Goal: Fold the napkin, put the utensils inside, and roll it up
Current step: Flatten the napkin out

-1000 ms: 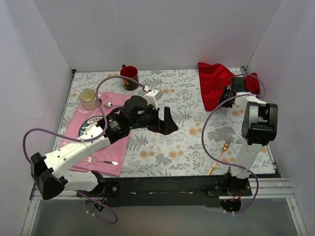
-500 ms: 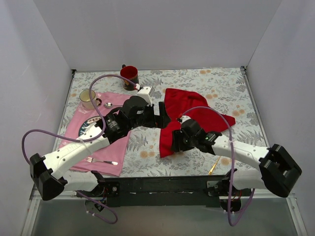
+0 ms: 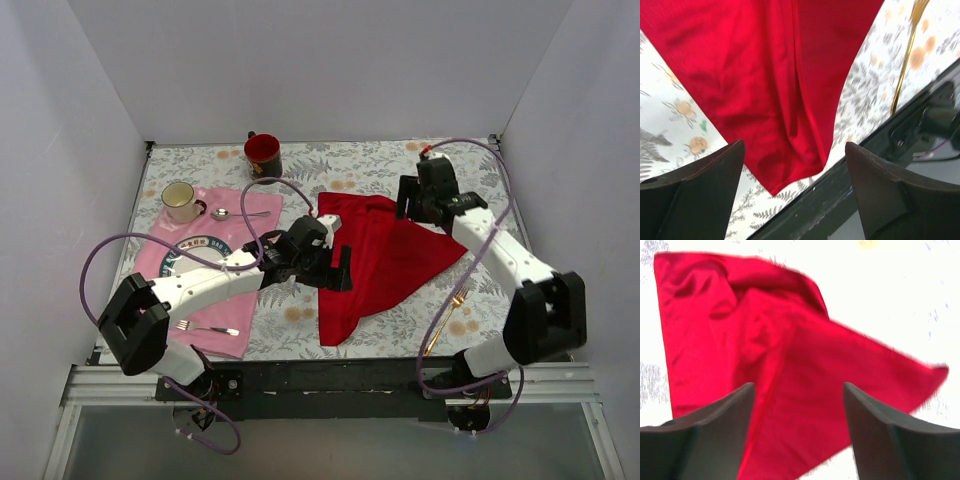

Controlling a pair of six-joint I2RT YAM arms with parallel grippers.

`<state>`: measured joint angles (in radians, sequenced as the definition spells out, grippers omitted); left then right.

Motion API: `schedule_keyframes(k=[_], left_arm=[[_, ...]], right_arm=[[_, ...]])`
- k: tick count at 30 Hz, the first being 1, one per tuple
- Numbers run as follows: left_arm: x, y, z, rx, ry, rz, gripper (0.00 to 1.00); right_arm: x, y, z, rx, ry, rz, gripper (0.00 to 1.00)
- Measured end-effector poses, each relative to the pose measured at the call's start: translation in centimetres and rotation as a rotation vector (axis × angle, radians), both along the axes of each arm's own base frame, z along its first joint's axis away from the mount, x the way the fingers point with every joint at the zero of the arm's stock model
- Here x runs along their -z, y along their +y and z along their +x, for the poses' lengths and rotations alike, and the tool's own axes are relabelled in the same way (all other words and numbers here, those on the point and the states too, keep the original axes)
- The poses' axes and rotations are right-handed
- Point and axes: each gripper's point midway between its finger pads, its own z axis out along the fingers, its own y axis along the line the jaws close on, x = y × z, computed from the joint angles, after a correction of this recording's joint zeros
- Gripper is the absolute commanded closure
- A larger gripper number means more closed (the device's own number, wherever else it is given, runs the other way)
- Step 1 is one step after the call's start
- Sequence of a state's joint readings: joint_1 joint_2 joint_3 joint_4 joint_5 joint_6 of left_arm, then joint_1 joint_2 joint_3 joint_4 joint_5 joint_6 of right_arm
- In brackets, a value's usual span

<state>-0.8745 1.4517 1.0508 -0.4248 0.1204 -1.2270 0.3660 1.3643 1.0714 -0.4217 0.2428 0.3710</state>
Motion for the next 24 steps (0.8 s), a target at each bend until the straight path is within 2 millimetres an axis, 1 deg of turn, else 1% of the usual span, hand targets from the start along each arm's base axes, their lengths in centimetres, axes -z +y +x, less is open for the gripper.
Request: schedule_keyframes(k=[2, 3, 4, 5, 7, 9, 10, 13, 16, 17, 18, 20, 21, 24], left_arm=[[1.6, 0.1, -1.3, 0.032, 0.042, 0.017, 0.2], [2.4, 0.1, -2.1, 0.052, 0.06, 0.03, 0.19], [3.0, 0.0, -3.0, 0.076, 0.071, 0.041, 0.16], [3.5, -0.2, -3.9, 0.102, 0.076, 0.053, 0.15], [4.2, -0.9, -5.6, 0.154, 0.08, 0.071, 0.13], [5.1, -1.6, -7.3, 0.205, 0.078, 0.096, 0.13], [5.7, -1.9, -8.2, 0.233, 0.077, 0.112, 0.12], [7.4, -2.7, -9.9, 0.281, 0.075, 0.158, 0.12], [9.5, -2.8, -10.7, 0.299, 0.088, 0.212, 0.14], [10.1, -2.8, -10.7, 0.298, 0.089, 0.225, 0.16], [9.9, -3.2, -10.5, 0.293, 0.081, 0.217, 0.2], [10.0, -3.6, -9.9, 0.275, 0.061, 0.217, 0.25], [10.2, -3.6, -9.6, 0.263, 0.052, 0.225, 0.31], [10.4, -3.4, -8.7, 0.23, 0.019, 0.247, 0.39]], right_arm=[[0.2, 0.5, 2.7, -0.017, 0.024, -0.017, 0.3], [0.6, 1.0, 4.1, -0.032, 0.039, -0.025, 0.32], [1.1, 1.5, 5.2, -0.048, 0.055, -0.036, 0.33], [1.9, 1.9, 6.2, -0.059, 0.073, -0.043, 0.34], [3.4, 2.5, 7.7, -0.085, 0.114, -0.064, 0.34], [5.3, 2.7, 8.6, -0.102, 0.156, -0.09, 0.35], [6.3, 2.7, 8.8, -0.109, 0.179, -0.108, 0.35], [8.5, 2.2, 8.6, -0.125, 0.238, -0.162, 0.38], [9.3, 1.6, 8.0, -0.138, 0.27, -0.195, 0.4], [9.4, 1.5, 8.0, -0.138, 0.271, -0.201, 0.43], [9.5, 1.4, 8.0, -0.139, 0.269, -0.204, 0.43], [10.1, 1.3, 7.7, -0.143, 0.274, -0.207, 0.44], [10.6, 1.3, 7.4, -0.148, 0.283, -0.207, 0.46], [11.6, 1.2, 6.5, -0.162, 0.311, -0.208, 0.52]])
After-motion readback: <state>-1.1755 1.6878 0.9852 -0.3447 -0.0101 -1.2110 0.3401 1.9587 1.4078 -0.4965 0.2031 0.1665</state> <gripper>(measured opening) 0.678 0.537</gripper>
